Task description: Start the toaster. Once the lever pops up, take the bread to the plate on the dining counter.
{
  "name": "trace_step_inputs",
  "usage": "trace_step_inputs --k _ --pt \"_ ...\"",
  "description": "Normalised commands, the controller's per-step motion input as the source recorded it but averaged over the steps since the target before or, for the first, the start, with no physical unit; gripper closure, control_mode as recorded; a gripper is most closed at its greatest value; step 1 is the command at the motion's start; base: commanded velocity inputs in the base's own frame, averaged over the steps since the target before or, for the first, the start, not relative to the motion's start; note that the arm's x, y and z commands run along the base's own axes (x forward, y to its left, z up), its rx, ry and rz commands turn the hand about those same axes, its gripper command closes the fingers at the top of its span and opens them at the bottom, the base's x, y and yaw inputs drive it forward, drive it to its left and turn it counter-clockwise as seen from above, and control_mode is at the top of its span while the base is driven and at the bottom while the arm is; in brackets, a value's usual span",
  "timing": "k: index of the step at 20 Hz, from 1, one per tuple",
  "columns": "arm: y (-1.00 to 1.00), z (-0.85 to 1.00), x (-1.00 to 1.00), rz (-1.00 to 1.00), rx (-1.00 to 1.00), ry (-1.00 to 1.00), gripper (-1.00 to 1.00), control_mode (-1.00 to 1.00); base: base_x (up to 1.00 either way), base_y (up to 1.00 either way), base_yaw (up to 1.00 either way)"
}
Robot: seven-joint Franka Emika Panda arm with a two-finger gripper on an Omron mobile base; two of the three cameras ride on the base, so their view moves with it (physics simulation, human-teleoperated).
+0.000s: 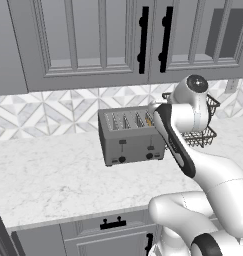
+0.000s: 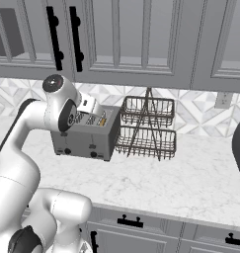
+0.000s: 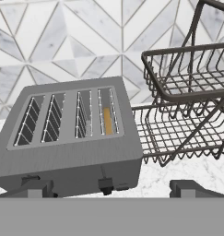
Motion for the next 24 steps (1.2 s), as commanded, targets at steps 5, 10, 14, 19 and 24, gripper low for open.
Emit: trace_step_inputs --k 5,10,14,19,24 --pt "0.00 0.00 0.00 0.00 0.00 0.00 -1.00 -1.00 0.00 0.00 0.00" --pt "0.00 0.00 0.00 0.00 0.00 0.00 -1.00 -1.00 0.00 0.00 0.00" --pt "0.00 0.00 0.00 0.00 0.00 0.00 -1.00 -1.00 0.00 0.00 0.00" --pt "0.00 0.00 0.00 0.00 0.00 0.00 -1.00 -1.00 0.00 0.00 0.00" --pt "0.00 0.00 0.00 0.00 0.00 0.00 -1.00 -1.00 0.00 0.00 0.00"
